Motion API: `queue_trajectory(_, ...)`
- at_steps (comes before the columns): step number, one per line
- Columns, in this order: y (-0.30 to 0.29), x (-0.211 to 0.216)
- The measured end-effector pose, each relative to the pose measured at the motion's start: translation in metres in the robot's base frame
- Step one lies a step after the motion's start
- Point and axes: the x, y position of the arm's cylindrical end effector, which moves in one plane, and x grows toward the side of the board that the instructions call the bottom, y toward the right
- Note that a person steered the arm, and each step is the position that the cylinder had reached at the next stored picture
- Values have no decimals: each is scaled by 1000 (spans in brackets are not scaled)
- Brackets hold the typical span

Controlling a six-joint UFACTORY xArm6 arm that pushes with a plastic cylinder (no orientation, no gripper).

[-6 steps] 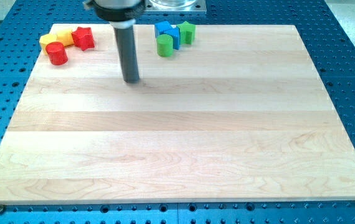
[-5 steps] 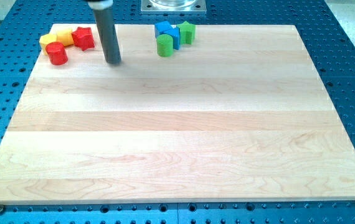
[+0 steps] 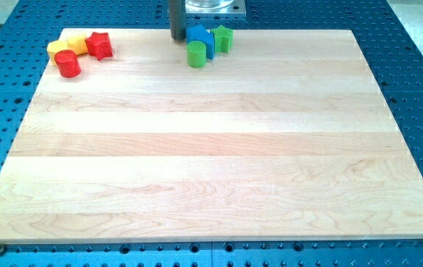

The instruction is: Move the blue blocks from the green blocks

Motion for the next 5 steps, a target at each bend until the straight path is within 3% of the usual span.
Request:
queue_trajectory(1, 18, 4)
queue_trajectory(3, 97, 120)
queue_trajectory(4, 144, 147)
queue_trajectory(5, 100, 212)
